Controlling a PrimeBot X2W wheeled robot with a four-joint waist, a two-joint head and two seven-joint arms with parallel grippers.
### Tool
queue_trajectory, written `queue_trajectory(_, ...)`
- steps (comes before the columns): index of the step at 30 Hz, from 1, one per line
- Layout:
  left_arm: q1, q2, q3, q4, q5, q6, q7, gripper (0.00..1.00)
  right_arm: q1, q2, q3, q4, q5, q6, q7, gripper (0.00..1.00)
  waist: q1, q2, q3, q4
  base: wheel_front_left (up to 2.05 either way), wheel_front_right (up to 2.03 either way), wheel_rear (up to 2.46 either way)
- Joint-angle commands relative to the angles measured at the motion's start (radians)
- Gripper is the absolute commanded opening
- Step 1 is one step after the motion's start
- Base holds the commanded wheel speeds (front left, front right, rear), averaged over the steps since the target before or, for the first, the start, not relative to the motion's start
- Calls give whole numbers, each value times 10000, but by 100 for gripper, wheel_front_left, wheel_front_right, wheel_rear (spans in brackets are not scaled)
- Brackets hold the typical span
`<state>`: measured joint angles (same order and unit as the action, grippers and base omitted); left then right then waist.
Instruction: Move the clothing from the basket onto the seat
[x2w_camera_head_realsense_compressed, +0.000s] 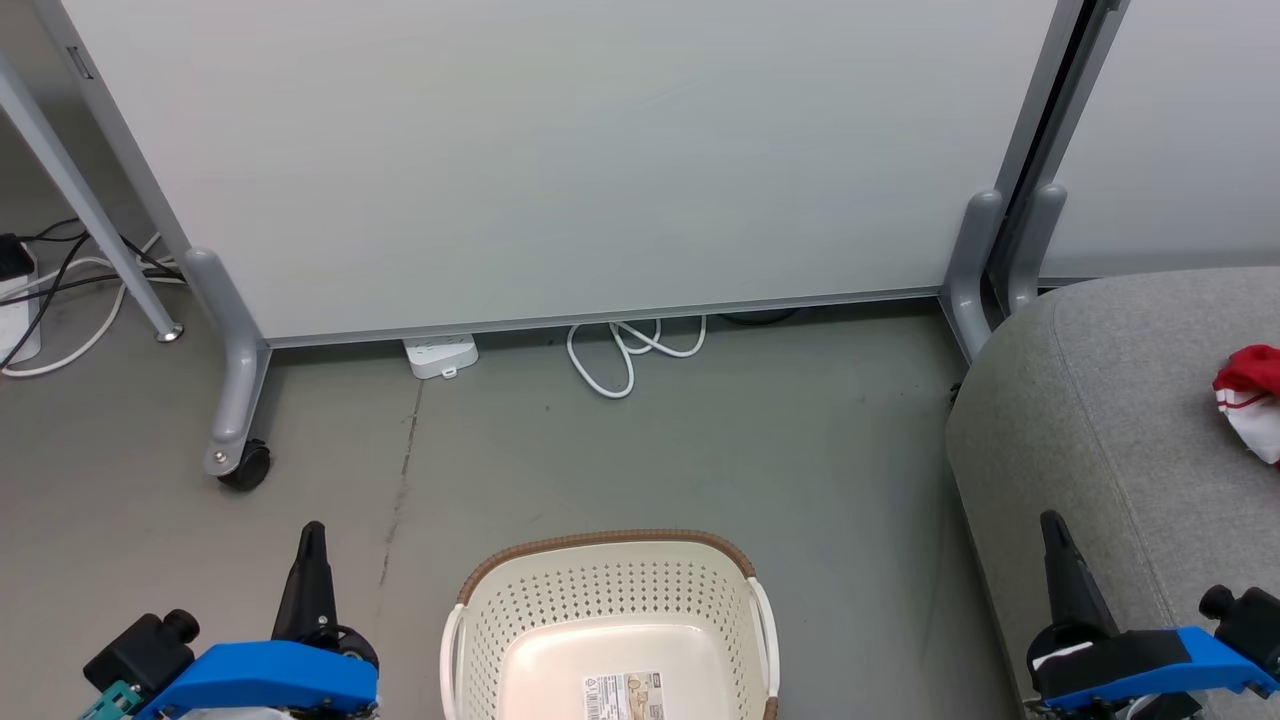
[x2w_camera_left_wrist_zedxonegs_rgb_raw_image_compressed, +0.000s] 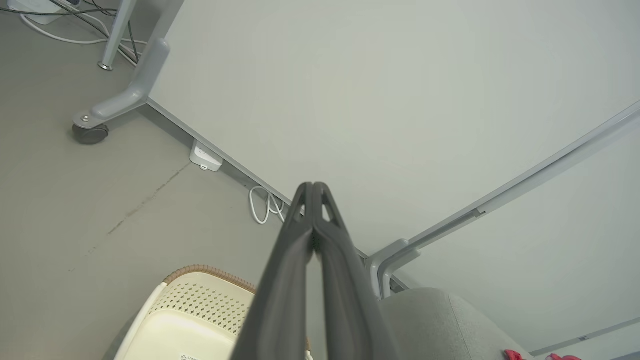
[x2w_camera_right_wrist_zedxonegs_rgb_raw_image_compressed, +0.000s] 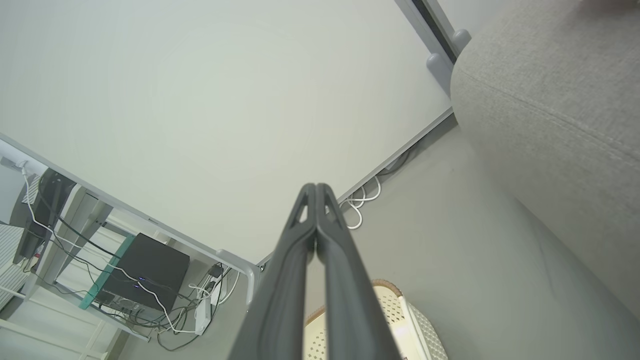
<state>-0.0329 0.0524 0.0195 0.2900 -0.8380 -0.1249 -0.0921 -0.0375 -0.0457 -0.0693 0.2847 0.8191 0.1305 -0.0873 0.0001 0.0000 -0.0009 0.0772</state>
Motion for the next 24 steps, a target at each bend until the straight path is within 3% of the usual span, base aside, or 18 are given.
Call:
queue_trajectory(1, -302, 54, 78, -163, -315, -36, 75, 0, -271, -44, -35, -158, 354, 3, 91, 0, -1, 0, 1, -13, 0, 0, 0)
queue_trajectory(24, -482, 59, 348, -276, -2885, -55, 744, 0, -462, -53, -184, -258, 2946, 3, 762, 0, -1, 0, 11, -215, 0, 0, 0)
